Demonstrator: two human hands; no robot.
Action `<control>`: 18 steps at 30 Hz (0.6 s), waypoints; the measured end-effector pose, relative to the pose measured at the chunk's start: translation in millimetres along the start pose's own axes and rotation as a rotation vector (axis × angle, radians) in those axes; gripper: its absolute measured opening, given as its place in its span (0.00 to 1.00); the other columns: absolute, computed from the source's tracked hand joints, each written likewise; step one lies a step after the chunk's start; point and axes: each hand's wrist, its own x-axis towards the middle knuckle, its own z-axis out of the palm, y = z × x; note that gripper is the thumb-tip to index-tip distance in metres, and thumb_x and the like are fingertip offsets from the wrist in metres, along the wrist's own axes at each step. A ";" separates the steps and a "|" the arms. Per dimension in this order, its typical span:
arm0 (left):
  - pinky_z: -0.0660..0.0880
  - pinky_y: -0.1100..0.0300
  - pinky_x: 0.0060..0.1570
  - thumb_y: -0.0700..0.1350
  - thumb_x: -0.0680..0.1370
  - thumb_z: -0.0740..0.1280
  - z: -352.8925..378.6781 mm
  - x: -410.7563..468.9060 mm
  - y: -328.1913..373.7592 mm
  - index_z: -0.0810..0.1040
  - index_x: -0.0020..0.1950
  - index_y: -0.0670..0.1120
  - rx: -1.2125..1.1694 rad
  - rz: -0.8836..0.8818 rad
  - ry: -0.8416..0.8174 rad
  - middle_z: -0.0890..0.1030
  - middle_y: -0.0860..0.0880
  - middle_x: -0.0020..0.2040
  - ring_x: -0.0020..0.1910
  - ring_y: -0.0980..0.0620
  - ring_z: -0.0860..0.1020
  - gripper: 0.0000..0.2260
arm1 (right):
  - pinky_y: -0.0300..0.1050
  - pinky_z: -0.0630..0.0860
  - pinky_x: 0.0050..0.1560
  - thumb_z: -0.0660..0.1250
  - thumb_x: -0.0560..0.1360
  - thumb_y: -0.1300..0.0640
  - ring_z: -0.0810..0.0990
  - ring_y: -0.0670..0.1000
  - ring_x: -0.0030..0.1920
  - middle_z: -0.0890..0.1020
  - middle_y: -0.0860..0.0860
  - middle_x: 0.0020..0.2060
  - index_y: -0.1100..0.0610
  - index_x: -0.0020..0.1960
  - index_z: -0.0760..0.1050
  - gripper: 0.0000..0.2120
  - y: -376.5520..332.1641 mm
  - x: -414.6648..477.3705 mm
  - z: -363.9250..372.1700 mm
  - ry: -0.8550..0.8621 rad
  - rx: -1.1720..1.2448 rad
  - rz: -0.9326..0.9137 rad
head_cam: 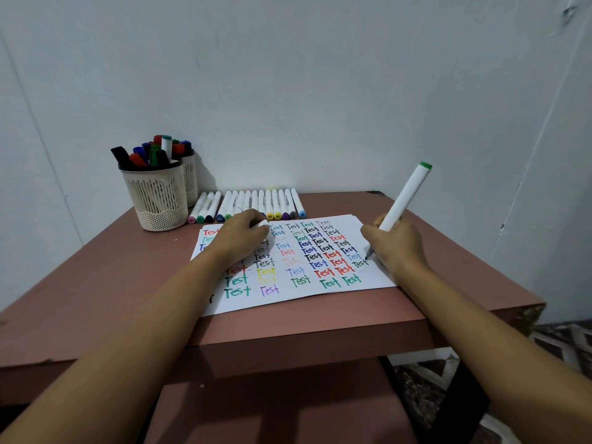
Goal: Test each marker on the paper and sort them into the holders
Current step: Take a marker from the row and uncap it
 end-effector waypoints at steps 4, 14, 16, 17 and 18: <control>0.66 0.60 0.39 0.45 0.80 0.58 3.5 -1.8 1.4 0.73 0.61 0.44 -0.029 0.013 0.031 0.78 0.47 0.49 0.47 0.51 0.73 0.11 | 0.43 0.66 0.31 0.70 0.73 0.54 0.70 0.51 0.25 0.75 0.54 0.24 0.54 0.35 0.69 0.13 0.7 4.7 -1.7 0.011 0.184 0.057; 0.66 0.62 0.38 0.46 0.80 0.60 6.1 -3.7 8.5 0.73 0.62 0.46 -0.067 0.130 0.061 0.77 0.46 0.44 0.44 0.51 0.74 0.12 | 0.38 0.64 0.25 0.67 0.75 0.58 0.67 0.46 0.23 0.70 0.51 0.24 0.59 0.33 0.69 0.14 -38.9 13.2 25.3 -0.209 0.531 0.086; 0.65 0.65 0.39 0.46 0.79 0.62 6.9 -2.3 8.8 0.73 0.61 0.45 -0.057 0.128 0.066 0.76 0.50 0.45 0.45 0.52 0.74 0.12 | 0.38 0.64 0.25 0.62 0.75 0.64 0.68 0.47 0.25 0.71 0.54 0.27 0.60 0.33 0.69 0.12 -42.7 13.4 37.3 -0.268 0.610 0.128; 0.65 0.69 0.36 0.46 0.79 0.63 6.9 -1.4 8.9 0.74 0.59 0.44 -0.050 0.133 0.066 0.76 0.51 0.45 0.43 0.54 0.74 0.11 | 0.38 0.64 0.25 0.60 0.75 0.66 0.69 0.47 0.26 0.72 0.55 0.29 0.60 0.34 0.69 0.11 -43.8 12.7 43.5 -0.293 0.627 0.135; 0.65 0.72 0.34 0.46 0.79 0.63 7.1 -0.6 8.9 0.75 0.58 0.43 -0.042 0.139 0.064 0.76 0.53 0.43 0.41 0.56 0.73 0.10 | 0.38 0.66 0.27 0.59 0.75 0.67 0.70 0.47 0.27 0.73 0.56 0.29 0.60 0.34 0.69 0.11 -43.7 11.8 49.6 -0.313 0.637 0.130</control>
